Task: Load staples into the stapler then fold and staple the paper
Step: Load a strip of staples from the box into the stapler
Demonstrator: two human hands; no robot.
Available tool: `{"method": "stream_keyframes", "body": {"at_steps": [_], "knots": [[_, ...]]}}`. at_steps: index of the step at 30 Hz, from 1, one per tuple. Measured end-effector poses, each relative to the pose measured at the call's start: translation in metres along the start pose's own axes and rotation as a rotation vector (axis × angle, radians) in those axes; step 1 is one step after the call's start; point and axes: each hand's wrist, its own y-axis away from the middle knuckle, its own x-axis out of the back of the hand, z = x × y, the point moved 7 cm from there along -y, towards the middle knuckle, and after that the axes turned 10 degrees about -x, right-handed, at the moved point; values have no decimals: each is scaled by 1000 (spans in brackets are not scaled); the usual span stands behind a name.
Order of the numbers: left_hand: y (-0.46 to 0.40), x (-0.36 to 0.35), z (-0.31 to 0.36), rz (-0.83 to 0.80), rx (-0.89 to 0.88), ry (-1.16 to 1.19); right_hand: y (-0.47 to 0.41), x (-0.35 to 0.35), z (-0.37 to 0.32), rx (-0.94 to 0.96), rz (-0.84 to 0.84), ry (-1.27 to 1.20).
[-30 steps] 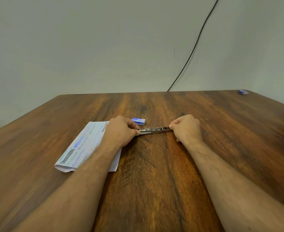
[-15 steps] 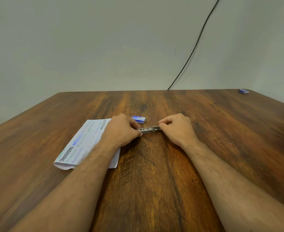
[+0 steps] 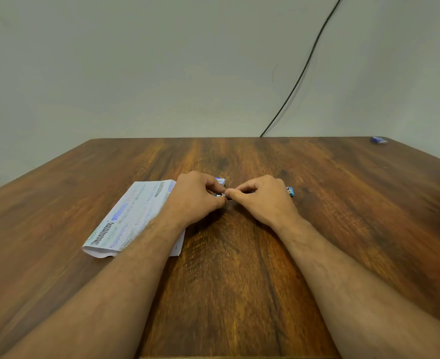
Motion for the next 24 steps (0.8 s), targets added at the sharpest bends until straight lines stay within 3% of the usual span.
{"method": "stream_keyframes", "body": {"at_steps": [24], "knots": [[1, -1, 1, -1, 40, 78, 6, 7, -13, 51, -2, -110]]}}
